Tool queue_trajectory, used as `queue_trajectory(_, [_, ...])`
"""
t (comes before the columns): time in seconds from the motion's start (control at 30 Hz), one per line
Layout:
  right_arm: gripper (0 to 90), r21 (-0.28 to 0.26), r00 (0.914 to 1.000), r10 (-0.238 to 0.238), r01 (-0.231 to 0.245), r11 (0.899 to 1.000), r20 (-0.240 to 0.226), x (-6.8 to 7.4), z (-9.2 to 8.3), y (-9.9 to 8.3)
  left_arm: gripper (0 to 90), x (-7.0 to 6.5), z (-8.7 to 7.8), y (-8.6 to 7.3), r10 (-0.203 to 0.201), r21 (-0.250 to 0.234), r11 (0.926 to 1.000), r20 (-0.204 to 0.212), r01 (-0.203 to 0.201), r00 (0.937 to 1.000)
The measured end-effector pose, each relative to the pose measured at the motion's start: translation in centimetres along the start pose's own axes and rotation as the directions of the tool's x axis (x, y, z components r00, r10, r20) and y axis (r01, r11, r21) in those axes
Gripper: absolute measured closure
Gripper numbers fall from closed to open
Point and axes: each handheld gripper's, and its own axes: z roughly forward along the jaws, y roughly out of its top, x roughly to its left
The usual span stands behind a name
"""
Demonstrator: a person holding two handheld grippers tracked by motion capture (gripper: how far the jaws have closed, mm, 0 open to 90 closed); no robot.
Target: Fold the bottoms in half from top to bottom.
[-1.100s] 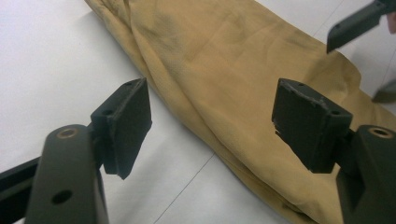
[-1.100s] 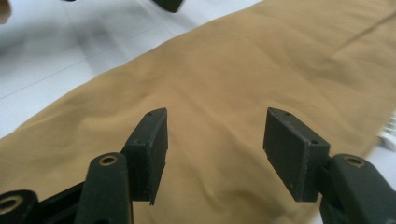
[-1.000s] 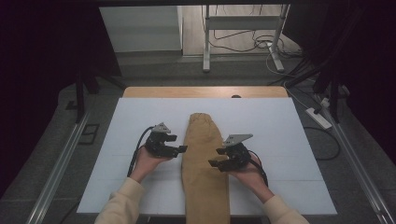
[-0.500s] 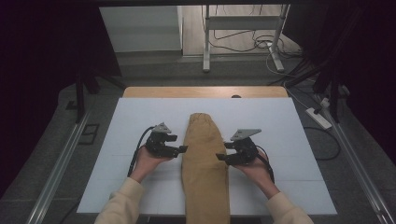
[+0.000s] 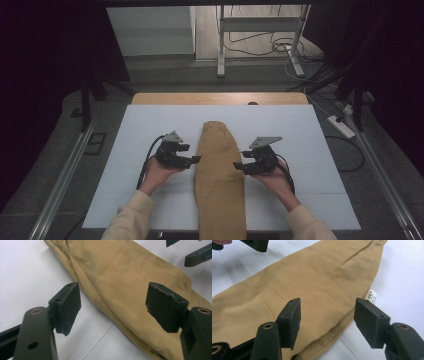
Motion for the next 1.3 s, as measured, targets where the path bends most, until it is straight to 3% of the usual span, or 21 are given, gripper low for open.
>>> queue_trajectory(0.43, [37.9, 0.0, 0.9999, 0.014, -0.014, 1.0, -0.006, -0.6, 0.9, 0.7, 27.7, 0.6, -0.1, 0.2, -0.016, -0.014, 0.9998, 0.0, 0.016, 0.9999])
queue_trajectory(0.77, [38.0, -0.008, 0.9996, 0.026, -0.026, 1.0, 0.014, -1.7, 1.6, 1.7, 27.7, 1.1, 0.7, 2.0, 0.001, -0.022, 0.9998, -0.004, -0.002, 1.0])
queue_trajectory(1.13, [38.0, 0.008, 0.9987, 0.049, -0.049, 0.999, 0.016, -2.8, 2.9, 2.5, 27.6, 2.3, 1.1, 3.2, -0.03, -0.034, 0.999, -0.005, 0.03, 0.9995])
queue_trajectory(1.3, [37.9, 0.002, 0.9984, 0.055, -0.055, 0.998, 0.014, -3.4, 3.6, 3.3, 27.5, 2.9, 1.8, 3.4, -0.045, -0.017, 0.9989, -0.009, 0.045, 0.9989])
